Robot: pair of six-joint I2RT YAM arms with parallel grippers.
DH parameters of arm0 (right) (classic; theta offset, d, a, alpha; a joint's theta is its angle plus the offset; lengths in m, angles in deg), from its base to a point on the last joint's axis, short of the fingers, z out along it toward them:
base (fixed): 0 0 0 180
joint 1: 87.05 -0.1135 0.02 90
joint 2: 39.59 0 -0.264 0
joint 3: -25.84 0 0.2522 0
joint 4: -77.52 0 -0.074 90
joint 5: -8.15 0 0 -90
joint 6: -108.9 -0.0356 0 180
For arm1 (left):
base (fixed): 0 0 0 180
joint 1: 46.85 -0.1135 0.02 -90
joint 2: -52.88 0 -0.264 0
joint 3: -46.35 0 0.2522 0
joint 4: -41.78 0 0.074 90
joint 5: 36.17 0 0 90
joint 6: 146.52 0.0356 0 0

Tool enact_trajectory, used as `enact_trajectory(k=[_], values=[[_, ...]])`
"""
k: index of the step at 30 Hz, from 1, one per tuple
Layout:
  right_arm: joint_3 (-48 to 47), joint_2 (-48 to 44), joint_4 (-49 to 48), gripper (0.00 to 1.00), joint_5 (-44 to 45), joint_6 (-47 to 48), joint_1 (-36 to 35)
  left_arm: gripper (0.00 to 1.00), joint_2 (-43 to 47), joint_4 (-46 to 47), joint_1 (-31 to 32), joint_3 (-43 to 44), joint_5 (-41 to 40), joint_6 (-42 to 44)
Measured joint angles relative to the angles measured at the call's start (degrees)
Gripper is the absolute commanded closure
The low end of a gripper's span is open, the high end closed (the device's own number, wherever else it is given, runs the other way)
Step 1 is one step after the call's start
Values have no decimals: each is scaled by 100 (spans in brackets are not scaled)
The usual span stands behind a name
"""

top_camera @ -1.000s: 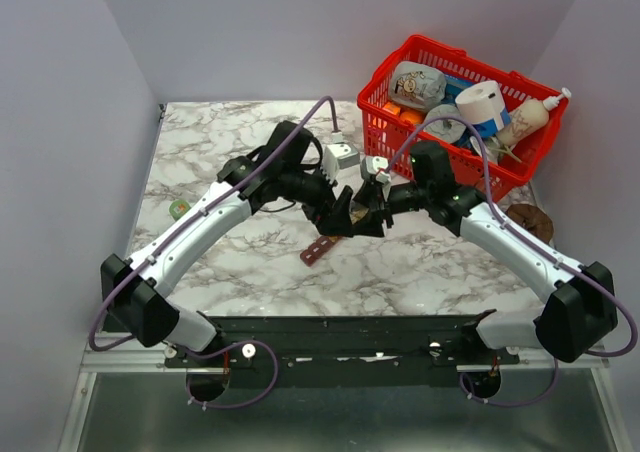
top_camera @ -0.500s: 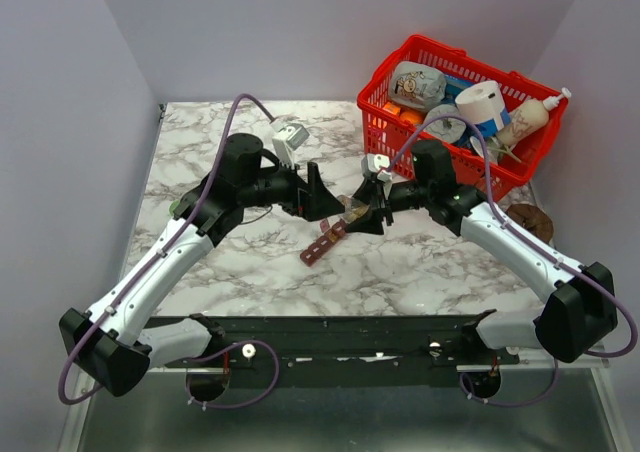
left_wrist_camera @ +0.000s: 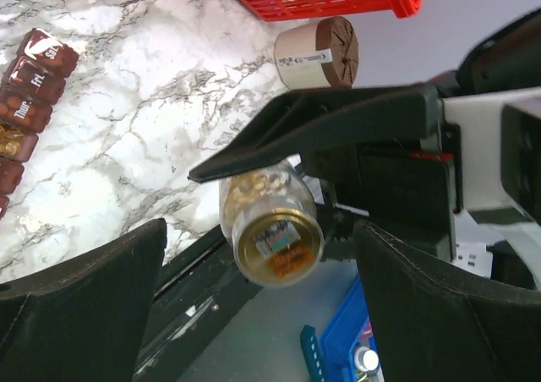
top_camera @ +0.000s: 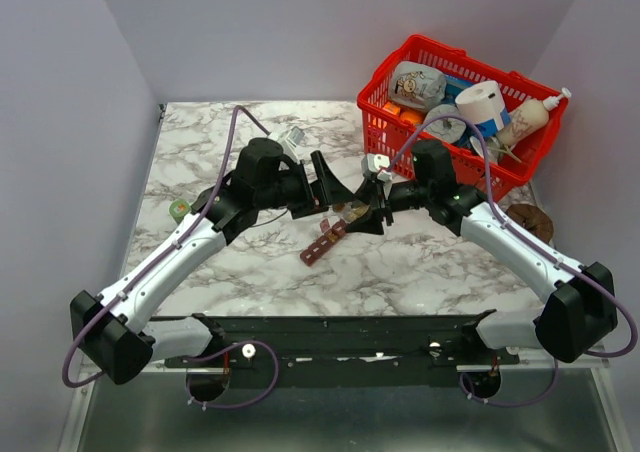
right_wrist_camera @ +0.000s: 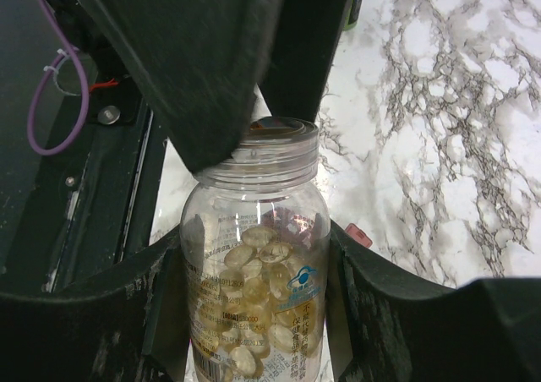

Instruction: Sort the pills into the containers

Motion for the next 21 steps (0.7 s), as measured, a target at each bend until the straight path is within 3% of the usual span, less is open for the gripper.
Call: enact_trajectory(k=[1,4,5,6,11,13,16,21], values=[[0,0,0,93,0,0,0,10,-90,-2,31,44,-46,-50],[0,0,0,93,0,0,0,35,-297,-101,129,197,-179,-168],[0,0,0,93,0,0,0,51,-332,-133,162,243,-229,-181],[0,0,0,93,0,0,0,58,-343,-173,181,273,-258,-192],[0,7,-2,93,22,-4,0,89,-341,-210,214,365,-319,-162],[-2,7,-2,93,22,-7,0,95,-341,-234,219,372,-328,-96],[-2,7,-2,93,24,-2,0,97,-341,-225,221,374,-280,61],[-2,7,-20,93,26,26,0,91,-481,-227,190,520,74,809]])
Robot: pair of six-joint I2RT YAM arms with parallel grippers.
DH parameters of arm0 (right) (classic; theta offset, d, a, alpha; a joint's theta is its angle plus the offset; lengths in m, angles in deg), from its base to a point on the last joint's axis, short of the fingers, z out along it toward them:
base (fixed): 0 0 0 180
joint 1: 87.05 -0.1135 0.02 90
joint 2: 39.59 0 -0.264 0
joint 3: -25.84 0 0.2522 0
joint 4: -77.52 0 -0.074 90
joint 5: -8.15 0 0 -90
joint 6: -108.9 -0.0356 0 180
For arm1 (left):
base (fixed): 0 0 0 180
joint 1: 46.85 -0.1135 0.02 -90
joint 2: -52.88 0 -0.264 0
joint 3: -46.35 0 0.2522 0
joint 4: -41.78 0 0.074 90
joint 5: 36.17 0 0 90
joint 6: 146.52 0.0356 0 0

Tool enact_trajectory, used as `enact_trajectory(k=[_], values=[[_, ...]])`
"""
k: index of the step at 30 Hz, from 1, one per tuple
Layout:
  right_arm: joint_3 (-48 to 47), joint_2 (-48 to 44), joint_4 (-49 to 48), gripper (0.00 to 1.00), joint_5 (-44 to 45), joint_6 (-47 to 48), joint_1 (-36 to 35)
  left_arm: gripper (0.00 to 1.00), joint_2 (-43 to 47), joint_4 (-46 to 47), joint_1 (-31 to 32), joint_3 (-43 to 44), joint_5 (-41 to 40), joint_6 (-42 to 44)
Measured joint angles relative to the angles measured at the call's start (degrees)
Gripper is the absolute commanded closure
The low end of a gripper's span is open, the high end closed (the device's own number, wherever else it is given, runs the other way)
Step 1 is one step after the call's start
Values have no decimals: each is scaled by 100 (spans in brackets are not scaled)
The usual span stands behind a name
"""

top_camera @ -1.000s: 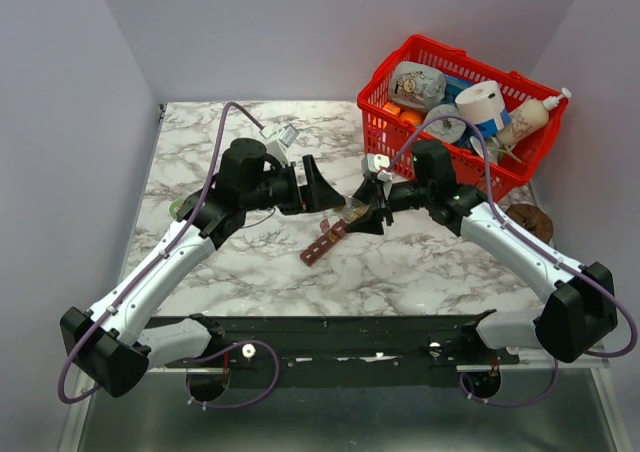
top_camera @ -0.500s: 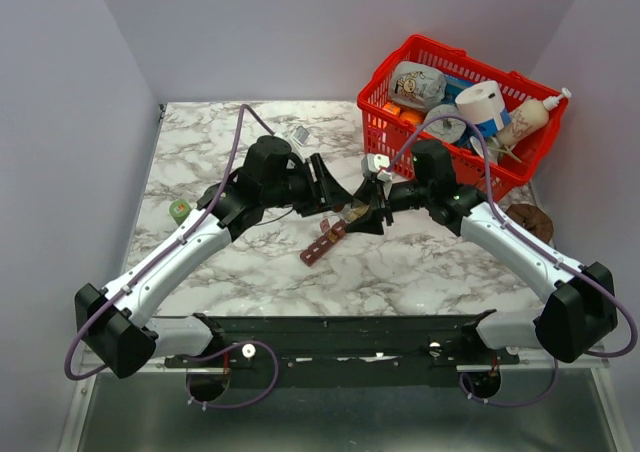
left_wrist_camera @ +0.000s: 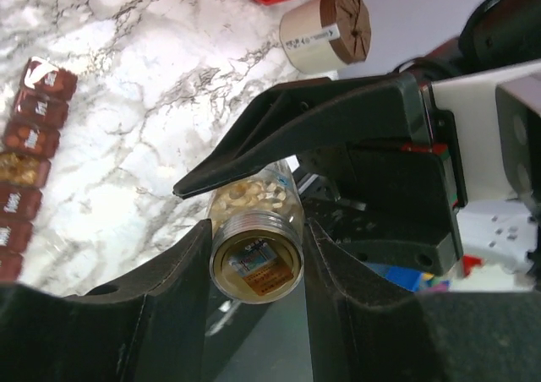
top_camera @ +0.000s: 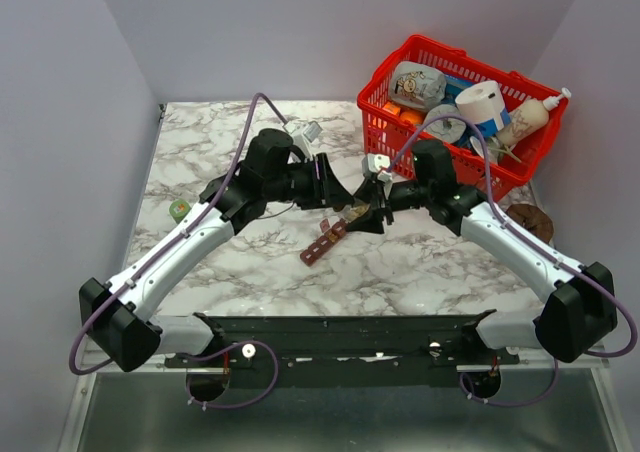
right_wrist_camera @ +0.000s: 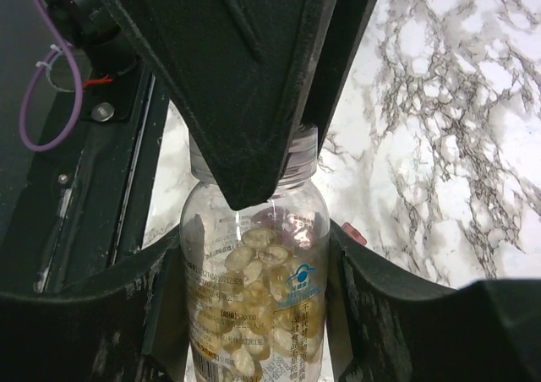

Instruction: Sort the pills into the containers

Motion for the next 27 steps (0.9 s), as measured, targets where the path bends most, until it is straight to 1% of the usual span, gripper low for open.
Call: enact_trajectory(k=[1,2,4,7,8,10,11,13,14,20,22,23,27], values=[[0,0,-4,93,2,0,2,88,-50,-2,-15,48,103,184],[0,2,-2,93,4,2,13,83,-149,-13,-46,127,275,470],[2,4,20,93,28,0,42,76,-295,-66,-96,247,538,885],[2,7,66,93,66,0,74,55,-549,-304,-144,527,907,1655],[2,9,79,93,74,-2,74,40,-627,-437,-146,643,986,1930],[2,20,68,93,79,-11,74,23,-723,-643,-146,831,1038,2391],[0,24,52,93,24,-74,70,2,-741,-682,-144,863,1084,2588],[0,24,-11,93,-70,-160,46,1,-737,-730,-118,859,1086,2879],[0,24,-39,93,-109,-181,35,1,-721,-697,-107,835,1088,2881],[0,26,-109,93,-175,-260,33,2,-267,-343,-166,476,922,2605],[0,26,-114,93,-179,-267,33,4,-79,-221,-168,472,859,2487],[0,26,-114,93,-179,-269,33,7,2,-186,-168,472,828,2433],[0,26,-118,93,-179,-286,33,10,127,-203,-168,483,704,2356]])
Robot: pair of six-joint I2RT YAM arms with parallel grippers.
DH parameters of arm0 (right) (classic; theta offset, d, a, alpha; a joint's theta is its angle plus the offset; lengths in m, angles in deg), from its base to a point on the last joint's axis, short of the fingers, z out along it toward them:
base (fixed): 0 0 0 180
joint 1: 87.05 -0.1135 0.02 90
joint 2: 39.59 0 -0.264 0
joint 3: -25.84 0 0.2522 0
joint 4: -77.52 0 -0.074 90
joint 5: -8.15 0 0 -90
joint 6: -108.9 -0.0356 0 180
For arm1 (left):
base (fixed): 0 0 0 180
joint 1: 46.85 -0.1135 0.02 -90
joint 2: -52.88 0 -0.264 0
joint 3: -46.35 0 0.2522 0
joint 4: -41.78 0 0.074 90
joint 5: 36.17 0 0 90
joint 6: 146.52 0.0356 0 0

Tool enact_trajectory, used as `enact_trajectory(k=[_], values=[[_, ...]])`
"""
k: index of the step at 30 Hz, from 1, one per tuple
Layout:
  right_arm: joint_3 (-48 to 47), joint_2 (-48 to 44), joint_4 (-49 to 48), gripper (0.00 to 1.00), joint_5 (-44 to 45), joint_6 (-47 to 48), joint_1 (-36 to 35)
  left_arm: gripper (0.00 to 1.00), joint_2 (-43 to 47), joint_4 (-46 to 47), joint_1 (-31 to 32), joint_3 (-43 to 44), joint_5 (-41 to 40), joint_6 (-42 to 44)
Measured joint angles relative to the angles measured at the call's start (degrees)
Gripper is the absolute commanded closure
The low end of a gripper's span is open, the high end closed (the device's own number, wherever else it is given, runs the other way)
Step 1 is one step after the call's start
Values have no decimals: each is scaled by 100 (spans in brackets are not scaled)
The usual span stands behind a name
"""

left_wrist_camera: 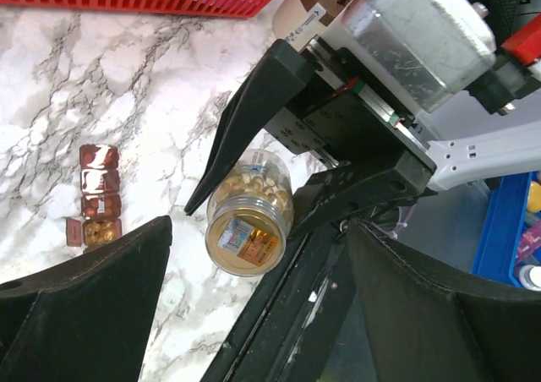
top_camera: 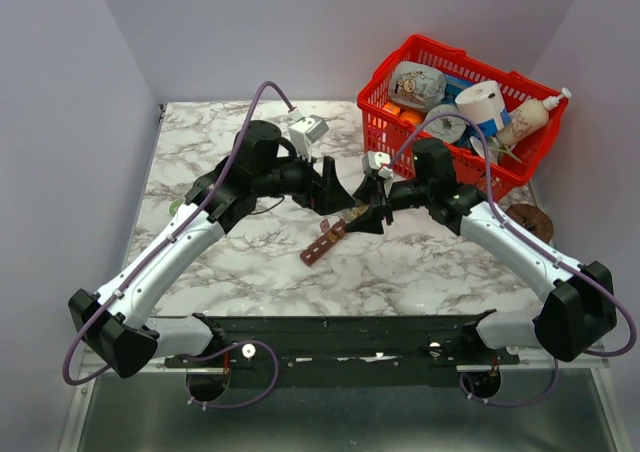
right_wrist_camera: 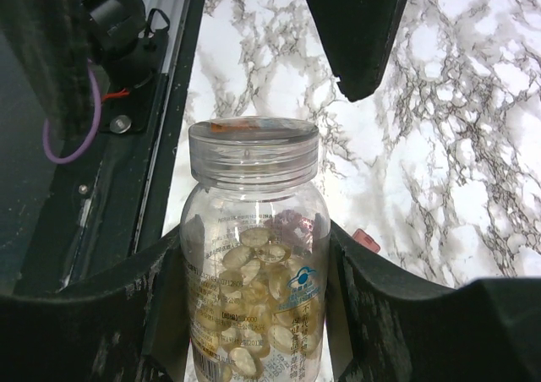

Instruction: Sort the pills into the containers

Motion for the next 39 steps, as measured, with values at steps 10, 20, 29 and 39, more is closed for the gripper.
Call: enact_trajectory(k=[10,20,29,39], values=[[0,4,-9,93,0,-20,0,15,-291,-404,26,63,-22,-9],[0,17,-13,93,2,-20,0,59,-542,-527,125,232,35,4],[0,33,-11,90,9,-20,0,100,-588,-557,118,262,142,13],[-2,31,-85,22,96,-7,0,100,-627,-857,125,490,31,223]])
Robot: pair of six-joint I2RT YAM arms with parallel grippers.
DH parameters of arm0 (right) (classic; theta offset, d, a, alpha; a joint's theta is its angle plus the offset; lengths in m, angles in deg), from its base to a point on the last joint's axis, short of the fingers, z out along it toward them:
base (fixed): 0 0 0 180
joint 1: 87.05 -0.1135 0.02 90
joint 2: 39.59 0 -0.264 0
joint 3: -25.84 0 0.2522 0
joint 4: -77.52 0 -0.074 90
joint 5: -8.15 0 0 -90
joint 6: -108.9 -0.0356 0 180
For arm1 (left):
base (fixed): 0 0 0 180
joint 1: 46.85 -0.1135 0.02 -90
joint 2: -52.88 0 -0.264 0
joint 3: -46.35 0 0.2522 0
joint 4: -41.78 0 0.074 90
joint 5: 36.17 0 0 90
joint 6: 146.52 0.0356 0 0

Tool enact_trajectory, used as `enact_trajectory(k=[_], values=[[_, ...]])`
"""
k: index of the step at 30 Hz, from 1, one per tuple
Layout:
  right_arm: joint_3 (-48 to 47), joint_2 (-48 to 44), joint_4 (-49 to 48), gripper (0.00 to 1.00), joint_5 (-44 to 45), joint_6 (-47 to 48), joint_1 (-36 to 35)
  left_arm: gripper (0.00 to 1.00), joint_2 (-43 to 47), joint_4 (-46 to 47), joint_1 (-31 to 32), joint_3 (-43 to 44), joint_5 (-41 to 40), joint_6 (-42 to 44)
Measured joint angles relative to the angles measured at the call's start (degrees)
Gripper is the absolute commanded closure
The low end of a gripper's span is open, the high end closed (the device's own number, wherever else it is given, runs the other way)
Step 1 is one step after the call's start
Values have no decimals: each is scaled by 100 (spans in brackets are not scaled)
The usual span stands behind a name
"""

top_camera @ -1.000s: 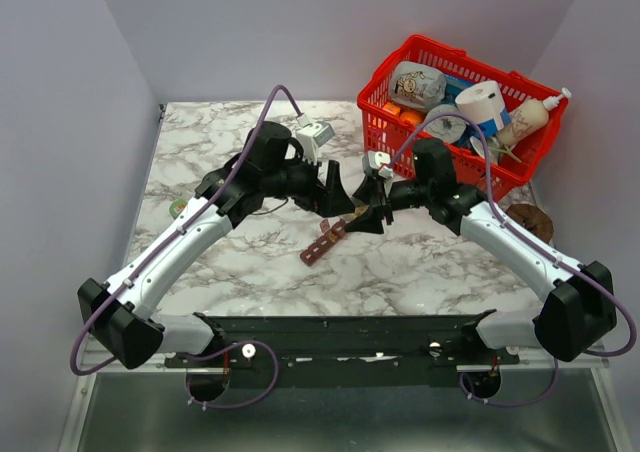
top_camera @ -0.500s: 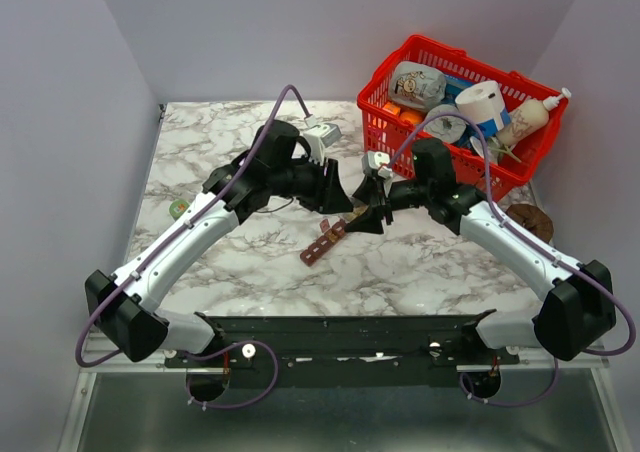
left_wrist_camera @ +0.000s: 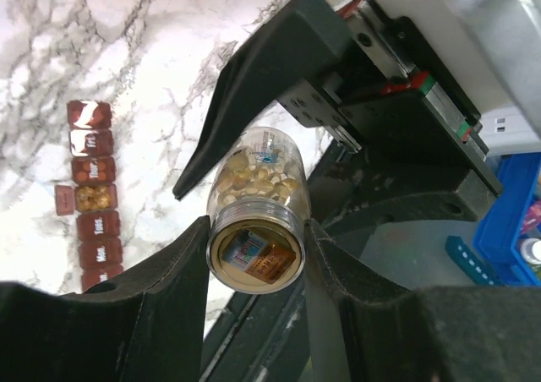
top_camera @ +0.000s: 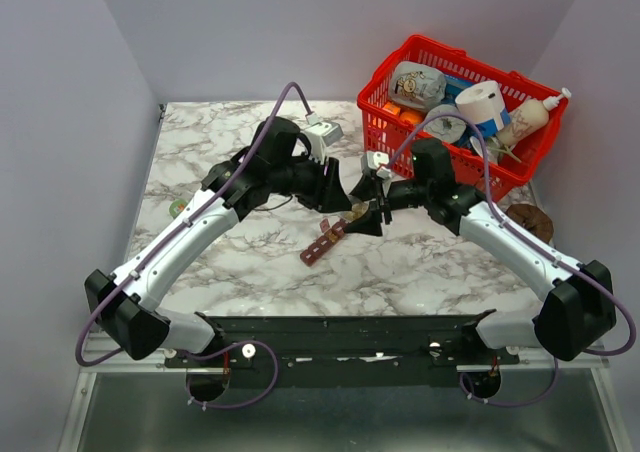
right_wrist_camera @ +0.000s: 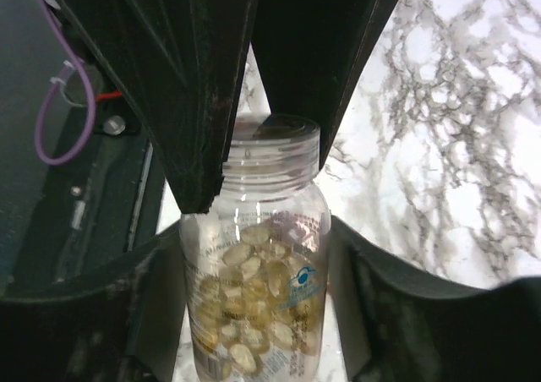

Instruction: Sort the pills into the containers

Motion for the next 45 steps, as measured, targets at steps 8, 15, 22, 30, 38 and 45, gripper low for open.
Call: enact_trajectory(k=[8,15,22,30,38,45], values=[[-46,-11,149,1,256,232,162,100,-9,-42,0,81,-280,234],[-378,-170,839,1,704,968,542,100,-278,-269,0,238,-817,468],[-737,-409,1296,3,1646,1338,1438,100,-1207,-507,87,730,-1281,745],[-636,-922,531,5,2439,-72,3047,100,-3115,-671,850,2155,-1816,890],[-636,-1032,87,4,3248,-1038,3495,100,-4745,-1025,1545,3735,-2861,966],[-636,-1032,33,4,3617,-1434,3786,88,-5438,-1342,1784,4631,-3534,997]])
